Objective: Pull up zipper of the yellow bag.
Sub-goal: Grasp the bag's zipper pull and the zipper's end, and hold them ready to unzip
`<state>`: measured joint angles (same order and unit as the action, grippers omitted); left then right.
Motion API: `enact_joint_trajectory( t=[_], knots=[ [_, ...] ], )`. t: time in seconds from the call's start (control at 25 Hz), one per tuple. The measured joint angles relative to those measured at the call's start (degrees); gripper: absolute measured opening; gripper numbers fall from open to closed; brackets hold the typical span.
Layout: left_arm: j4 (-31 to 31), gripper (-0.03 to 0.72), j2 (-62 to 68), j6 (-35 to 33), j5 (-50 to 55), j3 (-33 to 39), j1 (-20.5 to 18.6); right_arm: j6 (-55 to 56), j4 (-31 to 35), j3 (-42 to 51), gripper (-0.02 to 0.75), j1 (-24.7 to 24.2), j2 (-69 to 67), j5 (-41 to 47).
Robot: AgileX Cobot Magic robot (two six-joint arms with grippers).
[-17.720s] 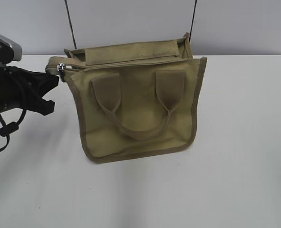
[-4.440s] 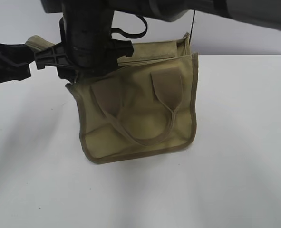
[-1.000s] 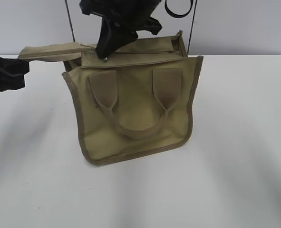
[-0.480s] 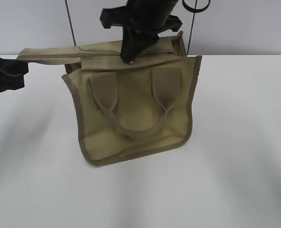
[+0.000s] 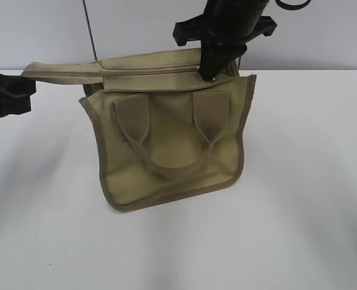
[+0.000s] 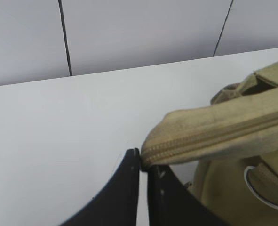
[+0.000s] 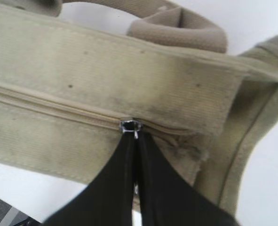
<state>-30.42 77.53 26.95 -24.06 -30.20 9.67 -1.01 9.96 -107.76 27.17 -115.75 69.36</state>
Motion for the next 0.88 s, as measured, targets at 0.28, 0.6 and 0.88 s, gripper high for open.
enact_joint_trajectory(
  t=[0.28, 0.6, 0.88],
  knots=[
    [0.11, 0.007, 0.0, 0.0, 0.23, 0.0, 0.0, 1.01, -1.2, 0.04, -0.015, -2.41, 0.05, 0.05],
    [-0.01, 0.008, 0.0, 0.0, 0.12, 0.0, 0.0, 1.01, -1.06, 0.04, -0.013, -2.62, 0.05, 0.05],
    [0.17, 0.325, 0.0, 0.15, 2.75, 0.0, 0.01, -2.22, 0.31, 0.24, 0.322, -3.48, 1.11, 0.24]
  ],
)
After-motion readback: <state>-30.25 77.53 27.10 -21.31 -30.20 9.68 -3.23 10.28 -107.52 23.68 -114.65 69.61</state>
